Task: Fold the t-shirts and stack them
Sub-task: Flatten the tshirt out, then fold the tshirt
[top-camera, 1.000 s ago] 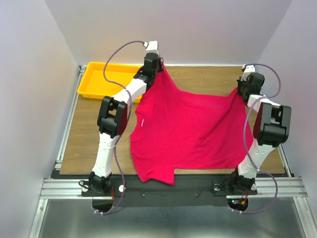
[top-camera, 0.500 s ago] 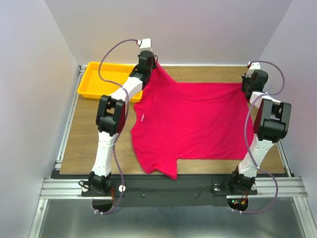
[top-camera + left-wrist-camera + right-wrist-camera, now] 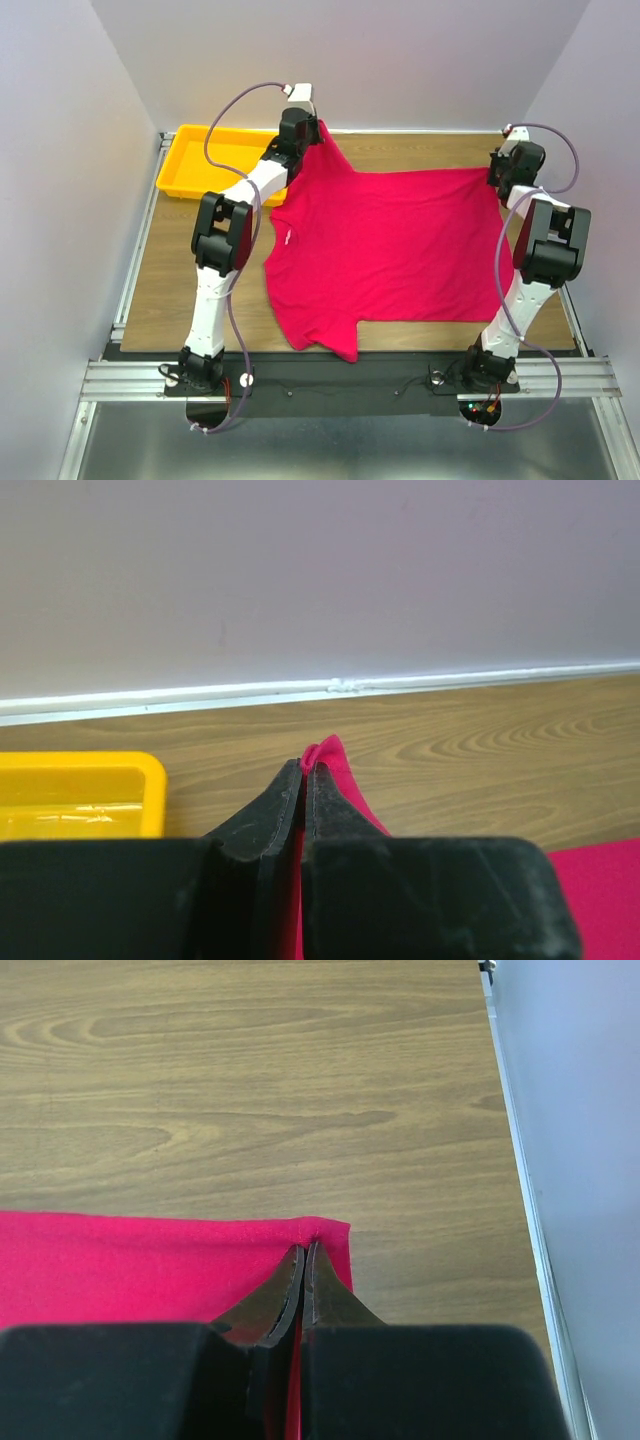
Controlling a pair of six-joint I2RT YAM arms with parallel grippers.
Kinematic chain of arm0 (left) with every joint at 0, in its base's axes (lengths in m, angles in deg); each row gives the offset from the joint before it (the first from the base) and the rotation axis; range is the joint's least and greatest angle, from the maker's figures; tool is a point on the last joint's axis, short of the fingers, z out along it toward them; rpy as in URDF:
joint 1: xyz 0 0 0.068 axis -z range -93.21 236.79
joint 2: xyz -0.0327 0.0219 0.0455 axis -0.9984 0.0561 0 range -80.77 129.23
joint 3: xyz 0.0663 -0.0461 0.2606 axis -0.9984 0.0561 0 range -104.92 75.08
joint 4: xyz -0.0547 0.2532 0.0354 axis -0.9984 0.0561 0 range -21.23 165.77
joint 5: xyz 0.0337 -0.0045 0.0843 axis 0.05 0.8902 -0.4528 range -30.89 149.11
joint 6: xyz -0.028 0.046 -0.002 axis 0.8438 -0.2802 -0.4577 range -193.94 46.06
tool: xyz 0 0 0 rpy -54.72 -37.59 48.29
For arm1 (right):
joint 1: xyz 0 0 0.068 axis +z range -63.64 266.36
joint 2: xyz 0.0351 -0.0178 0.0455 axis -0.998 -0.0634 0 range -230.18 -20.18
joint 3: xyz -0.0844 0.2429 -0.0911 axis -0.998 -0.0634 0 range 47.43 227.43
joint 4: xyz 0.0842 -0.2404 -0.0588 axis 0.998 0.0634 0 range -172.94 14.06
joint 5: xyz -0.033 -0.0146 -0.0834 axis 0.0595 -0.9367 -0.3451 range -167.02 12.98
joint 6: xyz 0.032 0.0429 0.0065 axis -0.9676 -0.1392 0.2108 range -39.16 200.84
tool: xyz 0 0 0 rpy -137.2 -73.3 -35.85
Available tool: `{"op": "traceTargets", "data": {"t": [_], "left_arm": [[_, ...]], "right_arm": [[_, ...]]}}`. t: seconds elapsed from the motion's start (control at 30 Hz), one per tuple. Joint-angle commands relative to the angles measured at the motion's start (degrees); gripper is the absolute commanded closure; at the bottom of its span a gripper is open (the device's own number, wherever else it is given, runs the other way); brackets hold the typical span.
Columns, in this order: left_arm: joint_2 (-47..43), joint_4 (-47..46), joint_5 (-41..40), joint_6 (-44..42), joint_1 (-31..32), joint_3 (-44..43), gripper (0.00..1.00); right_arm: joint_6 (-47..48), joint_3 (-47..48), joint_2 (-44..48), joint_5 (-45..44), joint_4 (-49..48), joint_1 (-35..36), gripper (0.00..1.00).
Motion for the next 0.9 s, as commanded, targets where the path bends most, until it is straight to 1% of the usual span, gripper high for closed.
{"op": "traceTargets", "data": {"t": [0.0,0.17,0.37,0.4,0.57,0.87], "left_arm": [[-8.89,-6.41,2.47,-0.96,-0.28,3.55,1.00],[-12.06,-8.25,3.43,-1.58,-0.55,8.30,1.00],[-15.22,-9.75,4.66,-2.11,-1.34,12.88,1.00],[-15.83,-10.18,6.49,-2.19,-1.25,13.93,1.00],[-17.94,-11.15,10.02,-3.42,-1.43,16.65,1.00],[-21.99,-16.07,13.71,-7.11,-1.60,23.25,1.00]], "right_arm": [[-2.18,2.13,2.83,3.07,-4.42,-0.93,0.99],[-3.32,0.90,4.06,3.16,-4.94,-2.07,0.99],[-3.59,-2.00,6.17,5.26,-5.21,-4.01,1.00],[-3.50,-2.44,6.52,5.88,-5.38,-4.27,0.99],[-3.06,-5.51,8.36,7.99,-5.73,-4.97,0.99],[-2.79,-7.27,9.25,10.36,-5.91,-6.47,0.99]]}}
